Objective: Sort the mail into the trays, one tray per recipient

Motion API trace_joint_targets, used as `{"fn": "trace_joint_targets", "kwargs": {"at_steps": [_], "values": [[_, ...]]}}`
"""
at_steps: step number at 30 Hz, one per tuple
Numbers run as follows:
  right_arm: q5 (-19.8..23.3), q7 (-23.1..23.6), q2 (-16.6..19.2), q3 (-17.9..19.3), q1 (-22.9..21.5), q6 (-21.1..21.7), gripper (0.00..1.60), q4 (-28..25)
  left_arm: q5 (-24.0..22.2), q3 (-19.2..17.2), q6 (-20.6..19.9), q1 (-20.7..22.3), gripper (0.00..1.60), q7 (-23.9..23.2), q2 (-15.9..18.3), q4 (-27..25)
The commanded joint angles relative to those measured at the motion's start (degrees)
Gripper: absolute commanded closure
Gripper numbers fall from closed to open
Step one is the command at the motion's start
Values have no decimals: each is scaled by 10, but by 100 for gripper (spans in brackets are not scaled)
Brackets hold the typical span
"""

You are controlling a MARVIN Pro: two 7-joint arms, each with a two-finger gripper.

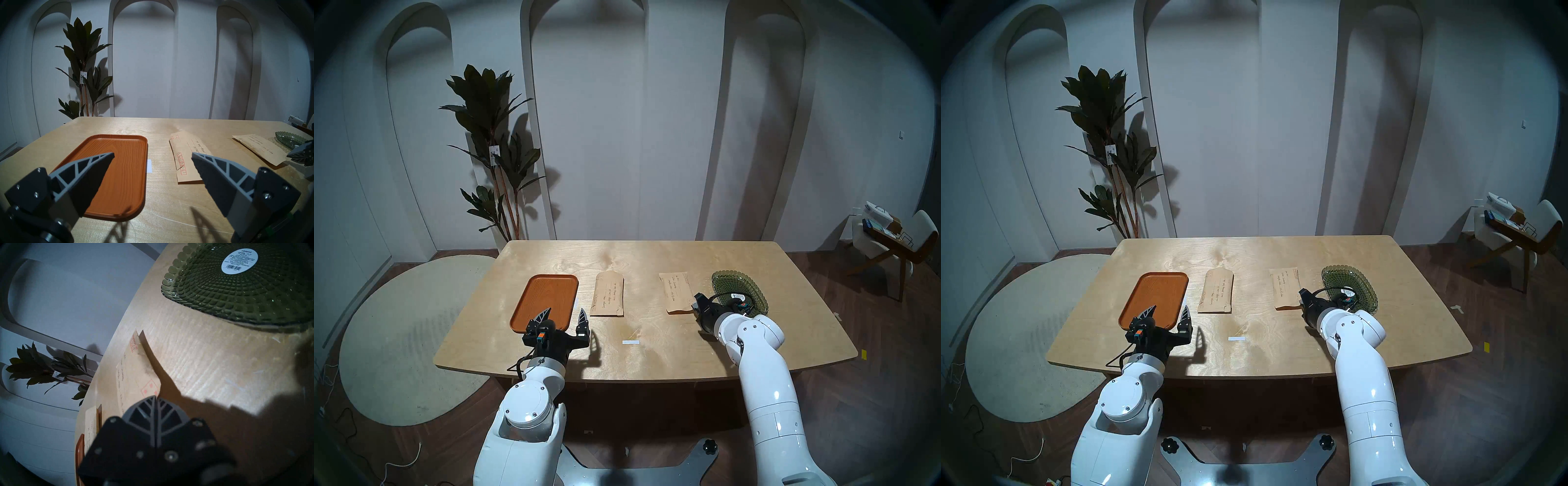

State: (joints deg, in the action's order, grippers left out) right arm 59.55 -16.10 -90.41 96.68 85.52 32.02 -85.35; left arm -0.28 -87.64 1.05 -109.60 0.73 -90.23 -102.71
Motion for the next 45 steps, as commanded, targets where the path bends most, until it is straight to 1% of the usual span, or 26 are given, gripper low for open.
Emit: {"fn": "trace_joint_targets", "kwargs": {"at_steps": [1,3,4,7,8,13,14,15,17,18,19,24,31,40,45], "values": [[-24,14,4,-25,-29,-17,160,13,0,-1,2,3,0,0,0,-12],[-26,11,3,-26,-36,-17,160,15,0,-1,2,3,0,0,0,-11],[-37,19,8,-36,-49,-24,160,11,0,-1,3,3,0,0,0,-11],[-43,12,8,-42,-79,-23,160,4,0,-1,3,4,0,0,0,-10],[-45,12,8,-44,-78,-25,160,-5,0,-1,3,4,0,0,0,-9],[-56,10,13,-52,-103,-31,160,-21,0,-1,3,4,0,0,0,-9],[-60,8,14,-54,-114,-31,160,-17,0,-1,3,4,0,0,0,-9],[-61,9,15,-54,-113,-33,160,-26,0,-1,3,4,0,0,0,-9],[-68,6,19,-56,-131,-33,160,-21,0,-1,3,4,0,0,0,-9],[-69,6,20,-57,-125,-35,160,-31,0,-1,3,4,0,0,0,-9],[-71,4,22,-56,-136,-34,160,-26,0,-1,3,4,0,0,0,-9],[-80,-4,29,-54,-140,-34,160,-39,0,-1,3,4,0,0,0,-10],[-81,-20,36,-41,-128,-29,160,-70,0,-1,3,3,0,0,0,-11],[-80,-32,42,-28,-136,-25,160,-73,0,-1,2,3,0,0,0,-11],[-76,-35,46,-23,-136,-20,160,-83,0,-1,2,3,0,0,0,-11]]}}
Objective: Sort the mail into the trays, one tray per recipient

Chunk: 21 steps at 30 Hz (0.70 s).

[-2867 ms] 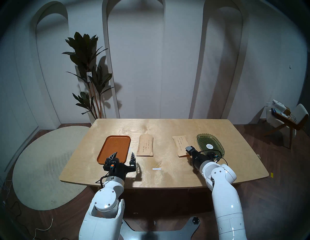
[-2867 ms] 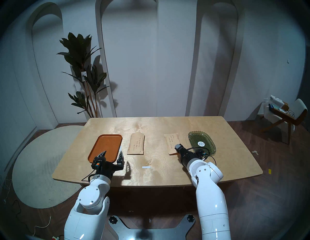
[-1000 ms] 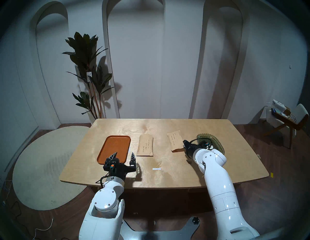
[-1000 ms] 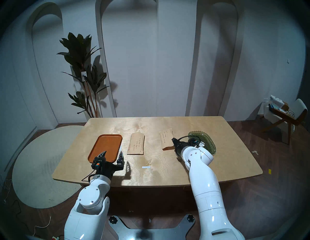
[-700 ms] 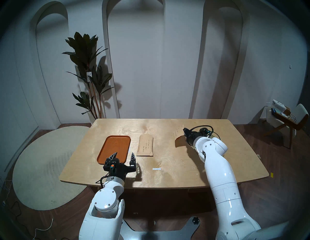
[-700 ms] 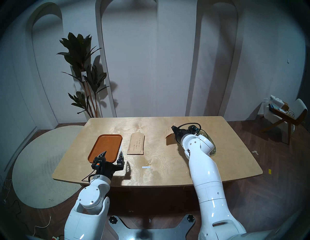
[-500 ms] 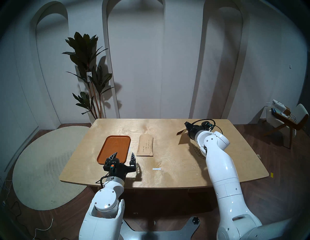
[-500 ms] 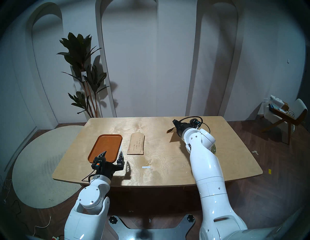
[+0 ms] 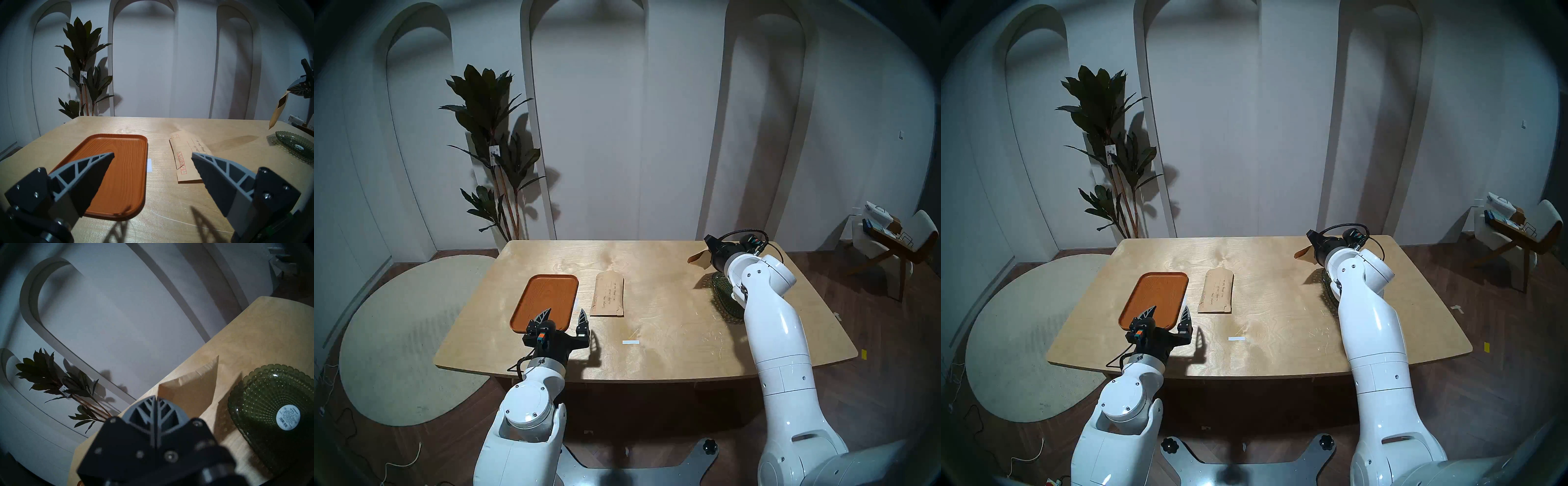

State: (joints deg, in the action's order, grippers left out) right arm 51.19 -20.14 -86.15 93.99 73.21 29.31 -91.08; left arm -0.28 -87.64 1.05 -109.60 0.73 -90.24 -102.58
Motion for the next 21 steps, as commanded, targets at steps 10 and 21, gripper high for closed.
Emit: {"fn": "trace_joint_targets", "kwargs": {"at_steps": [10,21], "values": [[15,2,18,23,-2,23,160,-44,0,-1,2,3,0,0,0,-13],[28,6,28,50,24,37,160,-53,0,-1,2,3,0,0,0,-13]]}}
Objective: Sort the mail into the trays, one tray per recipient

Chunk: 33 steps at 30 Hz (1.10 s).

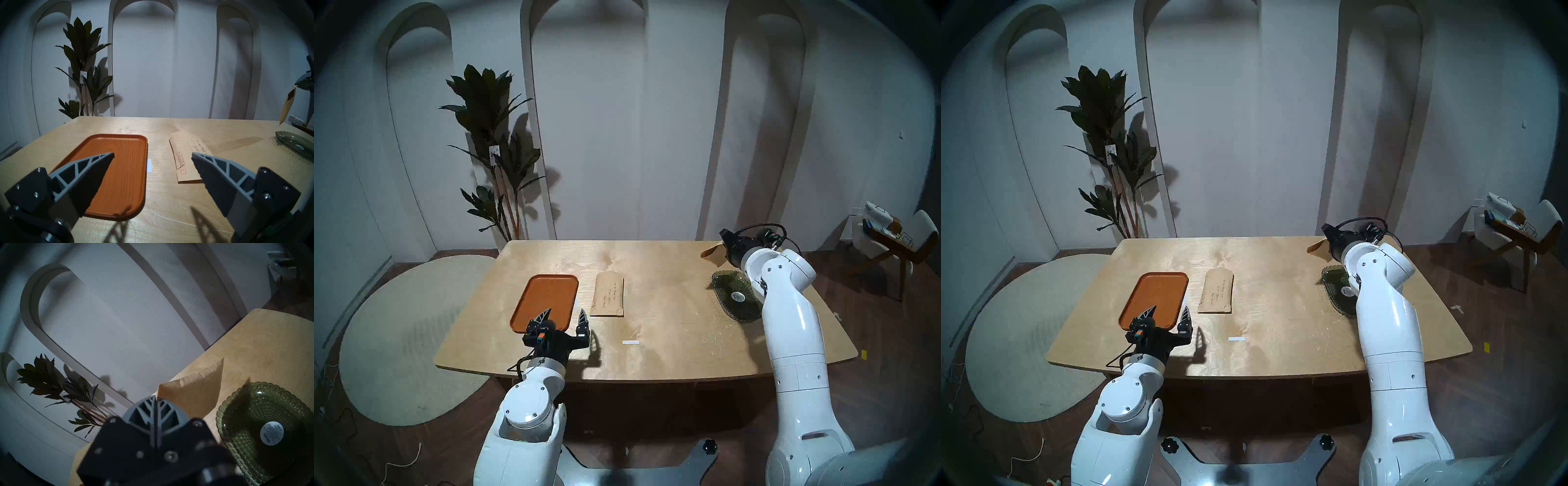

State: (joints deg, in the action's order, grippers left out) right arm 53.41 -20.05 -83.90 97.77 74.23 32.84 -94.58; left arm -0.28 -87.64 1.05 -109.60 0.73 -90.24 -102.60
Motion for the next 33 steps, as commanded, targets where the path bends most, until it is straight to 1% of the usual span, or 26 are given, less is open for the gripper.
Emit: {"fn": "trace_joint_targets", "kwargs": {"at_steps": [1,7,14,27,33], "values": [[6,7,6,12,16,1,160,-18,0,-1,2,3,0,0,0,-13],[8,14,9,14,22,4,160,-9,0,-1,2,3,0,0,0,-13],[6,26,14,5,15,3,160,14,0,-1,2,3,0,0,0,-13],[12,37,24,0,21,5,160,29,0,-1,2,3,0,0,0,-13],[14,41,24,-7,11,5,160,31,0,-1,2,3,0,0,0,-13]]}}
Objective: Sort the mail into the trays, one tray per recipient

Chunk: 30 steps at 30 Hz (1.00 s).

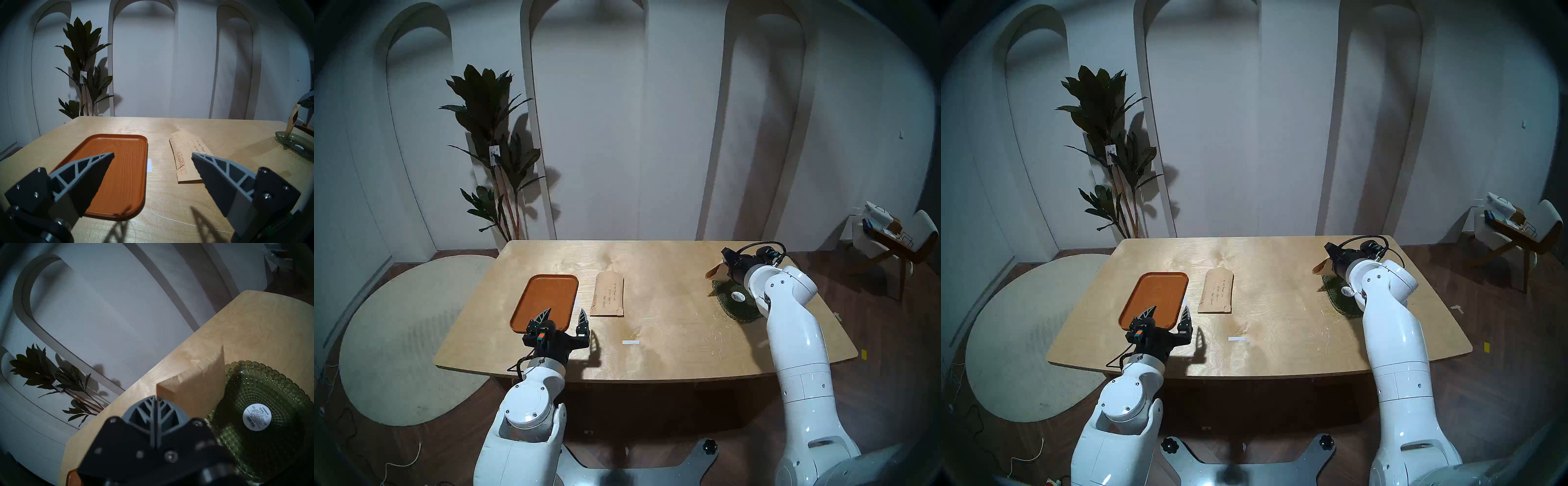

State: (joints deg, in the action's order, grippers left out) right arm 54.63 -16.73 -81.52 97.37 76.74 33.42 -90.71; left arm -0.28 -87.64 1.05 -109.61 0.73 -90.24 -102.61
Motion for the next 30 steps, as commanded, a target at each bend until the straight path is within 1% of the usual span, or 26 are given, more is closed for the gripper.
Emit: {"fn": "trace_joint_targets", "kwargs": {"at_steps": [1,15,30], "values": [[3,7,0,-4,-17,-1,160,-8,0,-1,2,3,0,0,0,-13],[8,9,2,-24,-49,2,160,-8,0,-1,3,3,0,0,0,-12],[16,8,11,-28,-32,4,160,21,0,-1,2,3,0,0,0,-13]]}}
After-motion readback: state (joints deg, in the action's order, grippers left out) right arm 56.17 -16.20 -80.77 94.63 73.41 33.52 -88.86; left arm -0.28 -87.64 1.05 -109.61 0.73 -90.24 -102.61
